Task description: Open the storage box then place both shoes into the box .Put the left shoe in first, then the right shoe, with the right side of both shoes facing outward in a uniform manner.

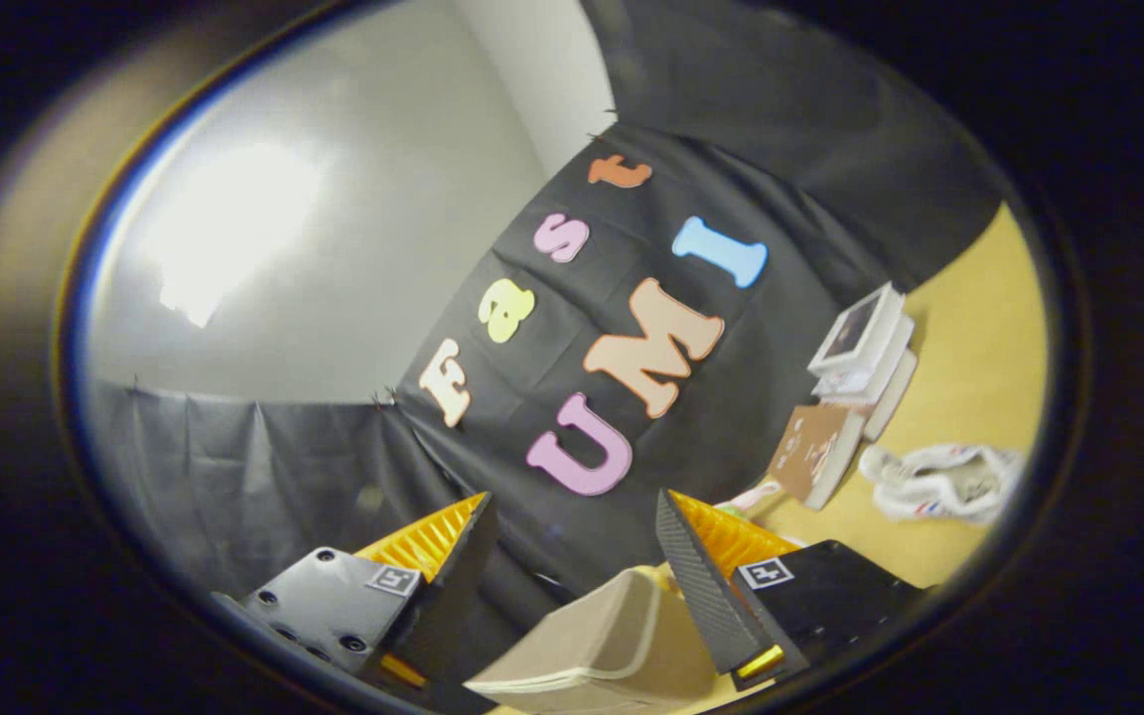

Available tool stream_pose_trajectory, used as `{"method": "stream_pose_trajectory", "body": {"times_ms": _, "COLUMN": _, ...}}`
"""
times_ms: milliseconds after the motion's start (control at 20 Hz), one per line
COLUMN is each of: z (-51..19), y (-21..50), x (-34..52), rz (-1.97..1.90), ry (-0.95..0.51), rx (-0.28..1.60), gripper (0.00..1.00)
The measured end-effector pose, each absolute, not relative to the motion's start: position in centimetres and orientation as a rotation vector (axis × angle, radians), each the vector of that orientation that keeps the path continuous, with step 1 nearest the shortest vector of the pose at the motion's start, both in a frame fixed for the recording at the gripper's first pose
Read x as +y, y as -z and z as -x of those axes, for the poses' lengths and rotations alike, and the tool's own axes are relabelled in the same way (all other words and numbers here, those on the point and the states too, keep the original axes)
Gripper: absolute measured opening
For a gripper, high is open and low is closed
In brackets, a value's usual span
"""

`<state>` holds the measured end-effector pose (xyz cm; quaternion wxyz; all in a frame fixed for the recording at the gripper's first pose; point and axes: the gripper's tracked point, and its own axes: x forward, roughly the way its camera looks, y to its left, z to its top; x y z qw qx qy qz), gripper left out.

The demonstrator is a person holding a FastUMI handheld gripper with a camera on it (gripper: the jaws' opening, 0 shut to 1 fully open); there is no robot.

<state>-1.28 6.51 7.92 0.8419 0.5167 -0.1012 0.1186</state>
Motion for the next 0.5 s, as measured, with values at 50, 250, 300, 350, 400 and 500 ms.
{"method": "stream_pose_trajectory", "body": {"times_ms": 50, "z": 1.0, "y": -7.5, "x": 6.7, "rz": -1.172, "ry": -0.252, "rx": -0.219, "gripper": 1.00}}
{"method": "stream_pose_trajectory", "body": {"times_ms": 250, "z": 0.8, "y": -4.2, "x": 8.5, "rz": -1.444, "ry": -0.242, "rx": -0.184, "gripper": 0.99}}
{"method": "stream_pose_trajectory", "body": {"times_ms": 300, "z": 0.7, "y": -3.4, "x": 9.2, "rz": -1.502, "ry": -0.238, "rx": -0.172, "gripper": 0.99}}
{"method": "stream_pose_trajectory", "body": {"times_ms": 350, "z": 0.7, "y": -2.8, "x": 9.8, "rz": -1.551, "ry": -0.235, "rx": -0.163, "gripper": 0.99}}
{"method": "stream_pose_trajectory", "body": {"times_ms": 400, "z": 0.6, "y": -2.4, "x": 10.0, "rz": -1.593, "ry": -0.226, "rx": -0.163, "gripper": 0.99}}
{"method": "stream_pose_trajectory", "body": {"times_ms": 500, "z": 0.6, "y": -1.7, "x": 10.2, "rz": -1.673, "ry": -0.209, "rx": -0.174, "gripper": 0.99}}
